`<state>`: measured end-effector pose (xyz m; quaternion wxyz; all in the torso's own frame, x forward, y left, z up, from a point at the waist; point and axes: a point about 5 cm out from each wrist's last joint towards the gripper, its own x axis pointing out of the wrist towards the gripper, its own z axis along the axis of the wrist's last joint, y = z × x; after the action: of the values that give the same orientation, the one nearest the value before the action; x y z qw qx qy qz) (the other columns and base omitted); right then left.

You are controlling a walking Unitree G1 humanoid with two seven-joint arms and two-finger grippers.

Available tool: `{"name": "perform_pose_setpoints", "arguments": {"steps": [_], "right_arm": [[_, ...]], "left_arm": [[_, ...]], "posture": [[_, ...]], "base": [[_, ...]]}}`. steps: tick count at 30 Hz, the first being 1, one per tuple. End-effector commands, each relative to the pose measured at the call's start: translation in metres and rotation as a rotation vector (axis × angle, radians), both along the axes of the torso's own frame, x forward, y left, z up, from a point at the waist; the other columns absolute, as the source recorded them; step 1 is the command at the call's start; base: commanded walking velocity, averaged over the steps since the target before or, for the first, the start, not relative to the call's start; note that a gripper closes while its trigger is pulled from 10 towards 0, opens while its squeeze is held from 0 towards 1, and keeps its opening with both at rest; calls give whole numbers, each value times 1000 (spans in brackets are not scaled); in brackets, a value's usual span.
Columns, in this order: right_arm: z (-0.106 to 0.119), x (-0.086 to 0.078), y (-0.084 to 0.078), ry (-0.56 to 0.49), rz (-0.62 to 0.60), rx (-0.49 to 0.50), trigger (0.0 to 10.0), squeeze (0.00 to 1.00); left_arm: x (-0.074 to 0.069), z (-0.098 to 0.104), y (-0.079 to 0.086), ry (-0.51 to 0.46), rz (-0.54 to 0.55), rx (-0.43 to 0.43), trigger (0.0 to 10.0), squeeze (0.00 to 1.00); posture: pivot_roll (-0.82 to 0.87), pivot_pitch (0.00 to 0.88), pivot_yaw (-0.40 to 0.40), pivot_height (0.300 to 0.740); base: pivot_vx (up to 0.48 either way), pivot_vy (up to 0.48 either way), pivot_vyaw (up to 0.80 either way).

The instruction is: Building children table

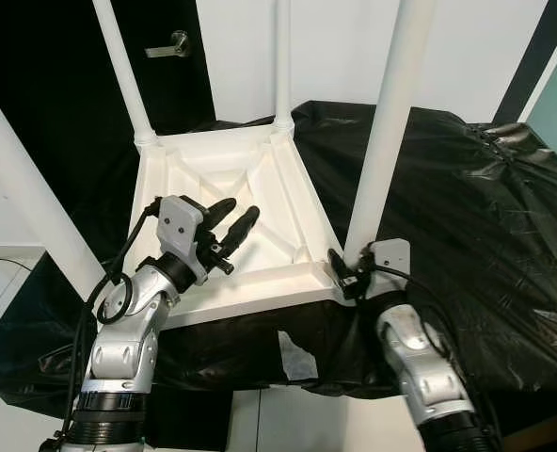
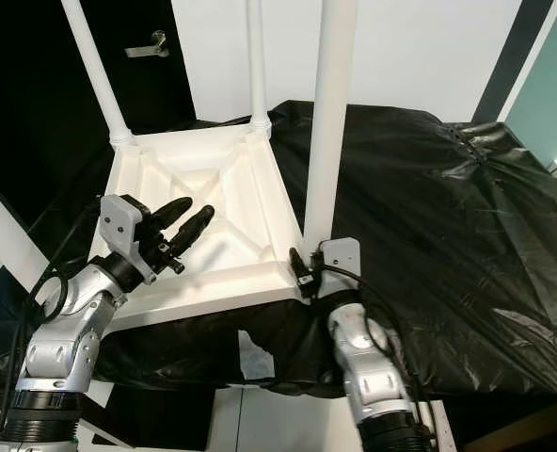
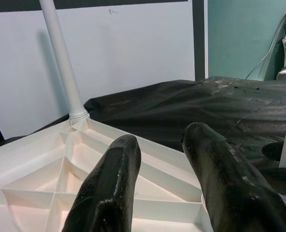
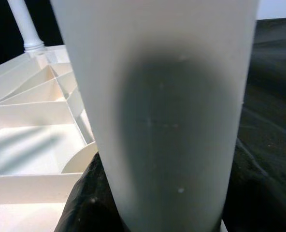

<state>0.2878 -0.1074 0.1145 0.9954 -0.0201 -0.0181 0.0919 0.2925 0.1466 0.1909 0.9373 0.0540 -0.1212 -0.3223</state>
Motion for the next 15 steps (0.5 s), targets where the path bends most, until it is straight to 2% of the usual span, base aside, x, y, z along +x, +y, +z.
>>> {"name": "perform_pose_setpoints", "arguments": {"steps": [1, 2, 4, 5, 14, 15], "right_arm": [[-14, -5, 7, 81, -25, 7, 0, 0], [-12, -6, 13, 70, -10, 13, 1490, 0], [-12, -6, 13, 70, -10, 13, 1490, 0], [-11, -7, 13, 65, -6, 33, 10000, 0], [-9, -6, 7, 53, -33, 17, 10000, 0], [-8, -6, 2, 41, -23, 8, 10000, 1000]], "left_arm": [[3, 1, 1, -6, 57, -9, 10000, 0], [3, 1, 1, -5, 56, -13, 10000, 0], [3, 1, 1, -5, 56, -13, 10000, 0], [3, 1, 0, -4, 52, -14, 10000, 0], [3, 1, -1, 1, 40, -12, 10000, 0], [3, 0, -1, 5, 34, -8, 10000, 0]], "posture": [[-38, 0, 2, 740], [-38, 0, 4, 740], [-38, 0, 4, 740], [-38, 0, 5, 740], [-42, 0, 13, 740], [-46, 0, 18, 740]], "base": [[0, 0, 0], [0, 0, 0], [0, 0, 0], [0, 0, 0], [0, 0, 0], [0, 0, 0]]}}
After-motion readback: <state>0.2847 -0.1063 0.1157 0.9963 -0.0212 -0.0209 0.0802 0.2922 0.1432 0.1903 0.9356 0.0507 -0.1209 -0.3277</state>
